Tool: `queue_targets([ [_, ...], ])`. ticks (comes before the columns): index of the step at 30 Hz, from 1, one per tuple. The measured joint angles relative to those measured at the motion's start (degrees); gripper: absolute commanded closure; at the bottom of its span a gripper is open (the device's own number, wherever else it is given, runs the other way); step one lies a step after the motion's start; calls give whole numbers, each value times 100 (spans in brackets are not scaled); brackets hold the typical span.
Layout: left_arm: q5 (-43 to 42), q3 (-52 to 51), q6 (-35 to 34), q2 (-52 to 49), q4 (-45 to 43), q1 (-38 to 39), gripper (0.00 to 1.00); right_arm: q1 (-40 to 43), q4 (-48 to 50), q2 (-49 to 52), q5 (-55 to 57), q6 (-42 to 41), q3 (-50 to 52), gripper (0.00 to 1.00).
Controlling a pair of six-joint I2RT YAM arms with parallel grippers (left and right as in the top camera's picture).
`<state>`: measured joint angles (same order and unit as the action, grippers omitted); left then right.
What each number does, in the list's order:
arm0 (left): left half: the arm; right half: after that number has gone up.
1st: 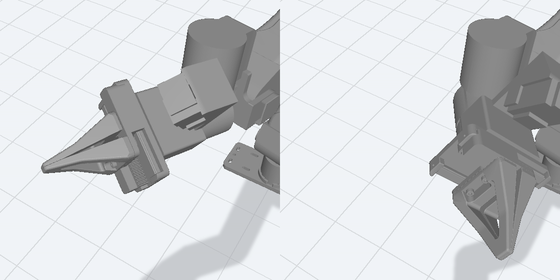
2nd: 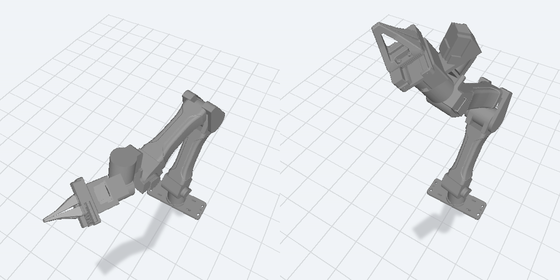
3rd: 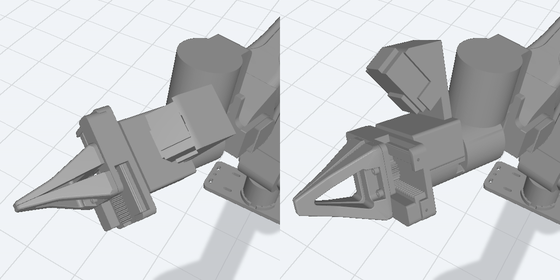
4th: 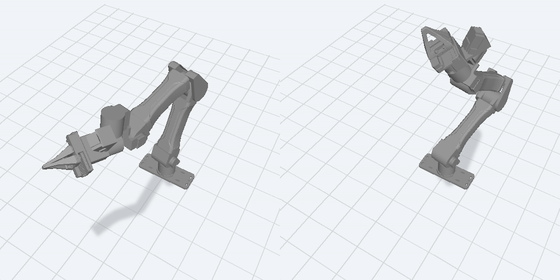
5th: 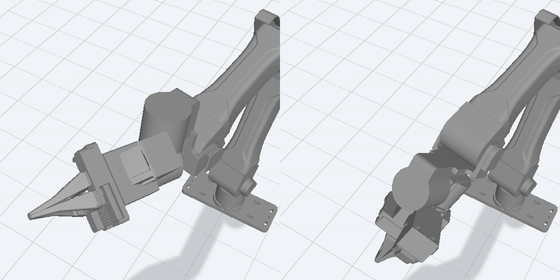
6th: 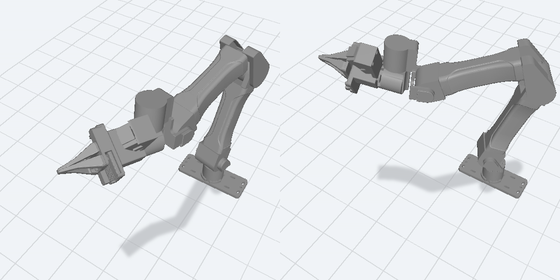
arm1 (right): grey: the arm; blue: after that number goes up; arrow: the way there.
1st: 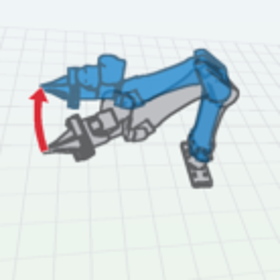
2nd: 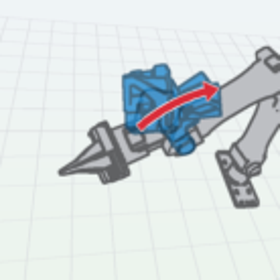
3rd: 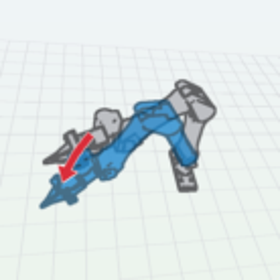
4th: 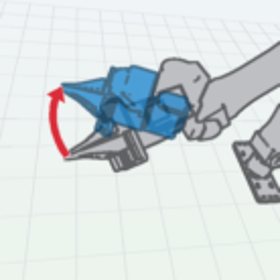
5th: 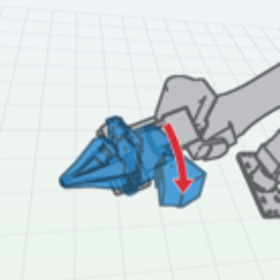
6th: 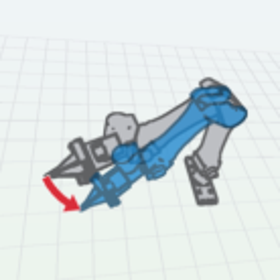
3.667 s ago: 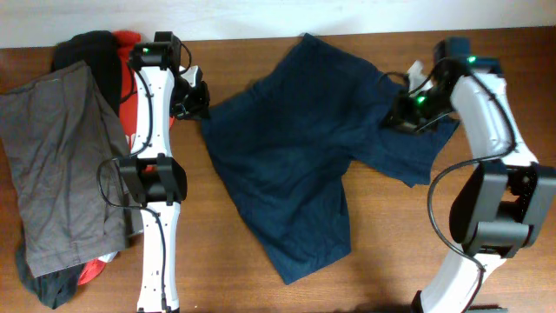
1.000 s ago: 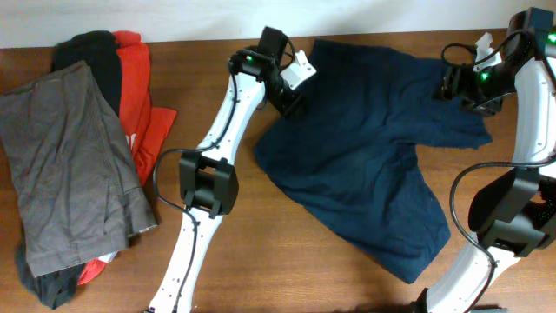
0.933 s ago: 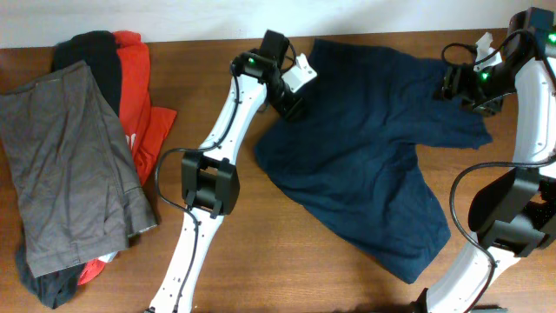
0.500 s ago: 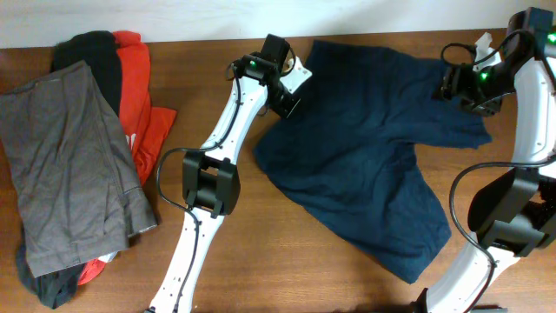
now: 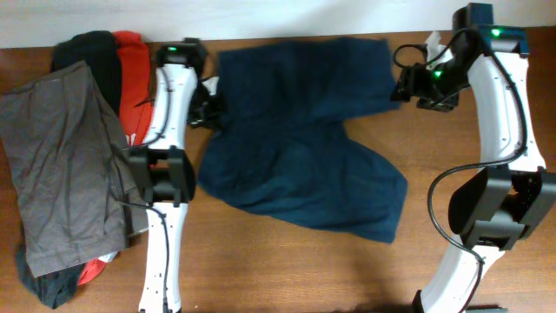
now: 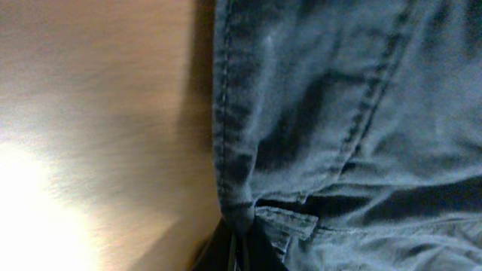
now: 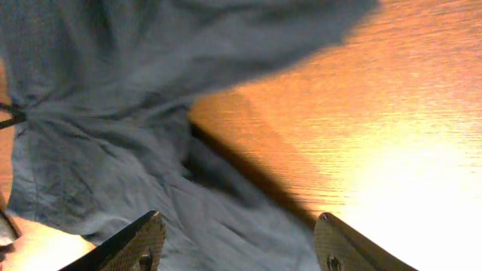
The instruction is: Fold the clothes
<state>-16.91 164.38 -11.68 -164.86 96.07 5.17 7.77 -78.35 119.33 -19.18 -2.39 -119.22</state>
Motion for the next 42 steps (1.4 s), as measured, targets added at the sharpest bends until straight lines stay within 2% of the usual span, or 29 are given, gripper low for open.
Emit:
queue_targets([
  [5, -271, -15, 262, 0, 61, -348, 90, -299, 216, 0, 0, -168, 26, 32],
  [9, -435, -13, 579, 0, 61, -352, 67, -354, 321, 0, 0, -354, 26, 33],
  [11, -457, 17, 774, 15, 61, -341, 60, -354, 317, 0, 0, -407, 26, 33],
  [13, -317, 20, 841, 105, 61, -330, 47, -354, 291, -13, 2, -446, 26, 33],
  [16, 103, 20, 918, 684, 55, -299, 5, -354, 133, -184, 22, -479, 31, 33],
  [17, 142, 20, 946, 789, 50, -299, 1, -354, 79, -278, 48, -492, 31, 33],
  [26, 496, 146, 1008, 3351, 42, -299, 1, -354, -1167, -2092, 435, -498, 33, 33],
  [30, 518, 166, 1064, 4028, 46, -286, 1, -354, -1823, -2490, 501, -518, 31, 38],
  [34, 581, -13, 1067, 4441, 52, -223, 1, -457, -1864, -2756, 560, -632, 184, 38],
  [38, 1008, -737, 1036, 4830, 57, -11, 1, -809, -1856, -3178, 750, -946, 656, 37],
  [42, 1484, -1941, 925, 5108, 48, 175, 1, -1132, -1766, -3630, 1047, -1346, 1410, 37],
])
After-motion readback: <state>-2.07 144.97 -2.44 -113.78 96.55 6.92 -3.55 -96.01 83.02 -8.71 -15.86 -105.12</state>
